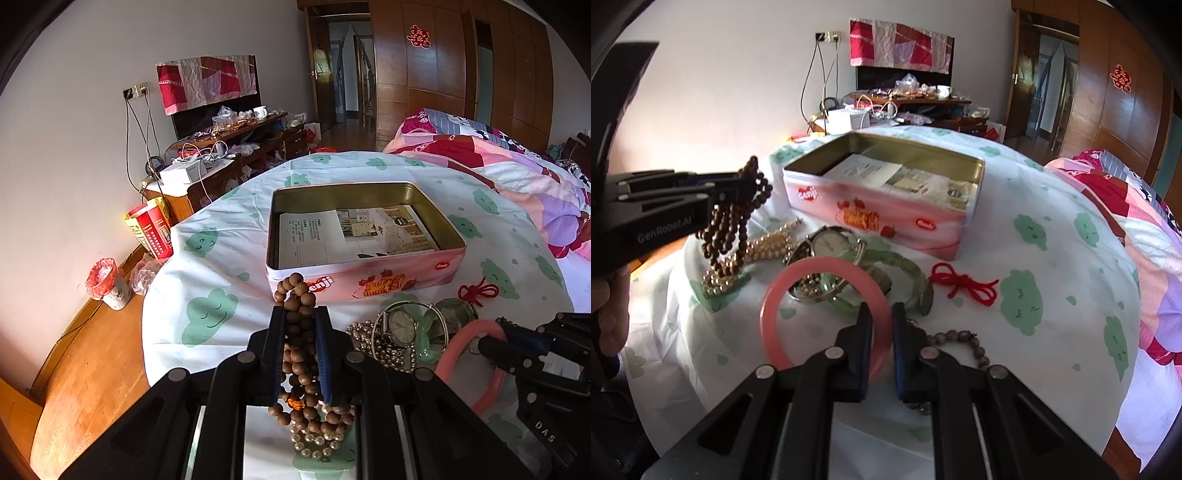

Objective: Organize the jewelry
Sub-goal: 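Grasp the pink bangle with the right gripper while the left gripper holds the wooden beads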

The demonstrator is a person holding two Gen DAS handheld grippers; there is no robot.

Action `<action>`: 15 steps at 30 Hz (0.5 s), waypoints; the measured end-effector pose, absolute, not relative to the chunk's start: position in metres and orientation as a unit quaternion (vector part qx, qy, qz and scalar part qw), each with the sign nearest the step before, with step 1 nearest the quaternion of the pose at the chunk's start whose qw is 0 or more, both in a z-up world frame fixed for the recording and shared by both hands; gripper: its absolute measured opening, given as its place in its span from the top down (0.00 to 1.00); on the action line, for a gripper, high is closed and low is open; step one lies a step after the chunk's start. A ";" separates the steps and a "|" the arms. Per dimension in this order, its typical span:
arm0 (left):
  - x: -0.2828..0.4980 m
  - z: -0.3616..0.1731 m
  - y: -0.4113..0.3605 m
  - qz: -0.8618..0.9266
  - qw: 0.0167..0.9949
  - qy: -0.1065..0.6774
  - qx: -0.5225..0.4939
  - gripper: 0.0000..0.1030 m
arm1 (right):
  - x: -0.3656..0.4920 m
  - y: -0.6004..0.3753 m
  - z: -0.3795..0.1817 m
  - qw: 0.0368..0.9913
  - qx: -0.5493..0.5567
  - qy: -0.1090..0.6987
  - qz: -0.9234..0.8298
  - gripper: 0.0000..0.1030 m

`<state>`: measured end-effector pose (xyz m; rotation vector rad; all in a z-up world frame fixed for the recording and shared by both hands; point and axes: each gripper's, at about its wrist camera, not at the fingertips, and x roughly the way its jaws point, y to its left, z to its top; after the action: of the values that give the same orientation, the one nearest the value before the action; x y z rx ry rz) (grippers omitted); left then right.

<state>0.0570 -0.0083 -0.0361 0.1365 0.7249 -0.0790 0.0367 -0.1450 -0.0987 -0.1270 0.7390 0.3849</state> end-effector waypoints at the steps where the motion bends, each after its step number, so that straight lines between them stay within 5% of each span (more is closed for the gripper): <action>1: 0.057 -0.035 -0.008 -0.038 0.933 0.353 0.067 0.85 | 0.037 -0.145 -0.097 0.914 -0.060 0.356 0.186 0.89; 15: 0.057 -0.014 -0.013 -0.047 0.939 0.331 0.078 0.85 | 0.042 -0.157 -0.069 0.935 -0.046 0.305 0.173 0.89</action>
<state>0.0567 -0.0131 -0.0144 0.1586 0.6762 -0.0958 0.0417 -0.1565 -0.0690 -0.0944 0.6244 0.3540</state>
